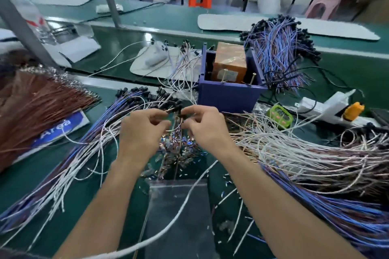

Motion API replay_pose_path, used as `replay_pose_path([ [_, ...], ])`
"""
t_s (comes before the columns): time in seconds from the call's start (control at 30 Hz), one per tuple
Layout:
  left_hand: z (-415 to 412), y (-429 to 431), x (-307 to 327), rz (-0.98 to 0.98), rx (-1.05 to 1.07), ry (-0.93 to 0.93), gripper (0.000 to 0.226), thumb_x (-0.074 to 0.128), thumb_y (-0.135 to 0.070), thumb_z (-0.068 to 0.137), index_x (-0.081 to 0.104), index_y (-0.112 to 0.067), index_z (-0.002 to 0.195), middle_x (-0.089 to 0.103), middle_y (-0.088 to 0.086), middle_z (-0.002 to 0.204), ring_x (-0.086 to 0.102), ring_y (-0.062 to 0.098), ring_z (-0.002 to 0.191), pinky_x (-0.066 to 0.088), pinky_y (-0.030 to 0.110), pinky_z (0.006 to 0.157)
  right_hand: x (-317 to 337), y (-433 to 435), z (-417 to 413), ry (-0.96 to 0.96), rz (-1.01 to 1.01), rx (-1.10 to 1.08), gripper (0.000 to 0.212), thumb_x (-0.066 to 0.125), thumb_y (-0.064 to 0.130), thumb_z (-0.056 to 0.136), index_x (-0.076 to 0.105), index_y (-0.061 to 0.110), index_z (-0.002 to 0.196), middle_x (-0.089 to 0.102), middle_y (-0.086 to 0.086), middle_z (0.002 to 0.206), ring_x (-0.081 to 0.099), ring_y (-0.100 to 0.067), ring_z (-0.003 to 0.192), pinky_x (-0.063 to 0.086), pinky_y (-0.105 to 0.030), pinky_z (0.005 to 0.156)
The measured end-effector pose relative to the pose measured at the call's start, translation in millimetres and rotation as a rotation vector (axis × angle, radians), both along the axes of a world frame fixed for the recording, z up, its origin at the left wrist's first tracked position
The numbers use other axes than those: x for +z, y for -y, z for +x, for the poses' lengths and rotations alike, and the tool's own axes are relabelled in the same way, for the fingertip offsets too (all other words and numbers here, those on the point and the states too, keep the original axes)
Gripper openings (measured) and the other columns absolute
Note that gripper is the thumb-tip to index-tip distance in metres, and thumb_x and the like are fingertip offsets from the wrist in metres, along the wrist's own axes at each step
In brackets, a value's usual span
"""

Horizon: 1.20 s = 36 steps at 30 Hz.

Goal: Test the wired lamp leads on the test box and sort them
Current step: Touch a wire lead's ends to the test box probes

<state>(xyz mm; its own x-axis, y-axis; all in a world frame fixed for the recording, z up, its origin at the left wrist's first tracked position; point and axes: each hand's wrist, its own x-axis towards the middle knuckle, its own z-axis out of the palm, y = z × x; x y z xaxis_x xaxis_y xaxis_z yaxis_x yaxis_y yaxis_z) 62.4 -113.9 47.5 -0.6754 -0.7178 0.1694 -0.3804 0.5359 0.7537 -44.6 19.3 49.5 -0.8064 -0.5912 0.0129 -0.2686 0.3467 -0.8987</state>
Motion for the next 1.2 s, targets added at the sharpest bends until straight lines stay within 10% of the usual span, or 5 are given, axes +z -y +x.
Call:
replay_pose_path([
  [0.2,22,36,-13,-0.153,0.114,0.329,0.032,0.080,-0.022,0.086,0.078,-0.036,0.114,0.077,-0.002,0.111,0.069,0.018,0.089,0.056,0.033,0.092,-8,36,7,-0.153,0.281,0.112,0.027,0.059,0.014,0.096,0.077,0.023,0.115,0.077,0.003,0.110,0.070,-0.016,0.099,0.054,-0.029,0.096],
  [0.5,24,42,-29,-0.215,0.068,0.268,0.014,0.075,-0.019,0.088,0.082,-0.032,0.088,0.076,-0.006,0.097,0.063,0.019,0.097,0.050,0.032,0.088,-15,68,18,-0.270,0.458,0.182,0.032,0.061,0.006,0.085,0.077,0.028,0.101,0.075,-0.002,0.102,0.069,-0.024,0.095,0.057,-0.039,0.090],
  [0.7,29,54,-35,-0.231,0.041,0.262,0.042,0.079,-0.024,0.085,0.071,-0.029,0.126,0.063,-0.007,0.137,0.053,0.019,0.128,0.040,0.039,0.114,-13,61,-8,-0.359,0.498,0.108,0.074,0.045,-0.019,0.081,0.053,0.016,0.145,0.054,-0.005,0.144,0.049,-0.029,0.131,0.043,-0.040,0.107],
  [0.93,31,52,-39,-0.177,0.011,0.233,0.042,0.075,-0.026,0.088,0.070,-0.030,0.129,0.059,-0.006,0.140,0.053,0.020,0.128,0.037,0.044,0.115,-1,55,-17,-0.506,0.592,0.161,0.036,0.045,-0.015,0.088,0.068,0.011,0.097,0.057,-0.008,0.128,0.056,-0.031,0.096,0.051,-0.044,0.081],
  [1.2,14,15,-4,-0.210,-0.190,0.040,0.047,0.077,-0.030,0.088,0.067,-0.030,0.134,0.058,-0.010,0.144,0.047,0.008,0.135,0.030,0.030,0.120,21,18,-13,-0.616,0.424,0.097,0.010,0.058,0.017,0.097,0.056,0.026,0.097,0.058,0.006,0.092,0.054,-0.024,0.088,0.042,-0.039,0.072],
])
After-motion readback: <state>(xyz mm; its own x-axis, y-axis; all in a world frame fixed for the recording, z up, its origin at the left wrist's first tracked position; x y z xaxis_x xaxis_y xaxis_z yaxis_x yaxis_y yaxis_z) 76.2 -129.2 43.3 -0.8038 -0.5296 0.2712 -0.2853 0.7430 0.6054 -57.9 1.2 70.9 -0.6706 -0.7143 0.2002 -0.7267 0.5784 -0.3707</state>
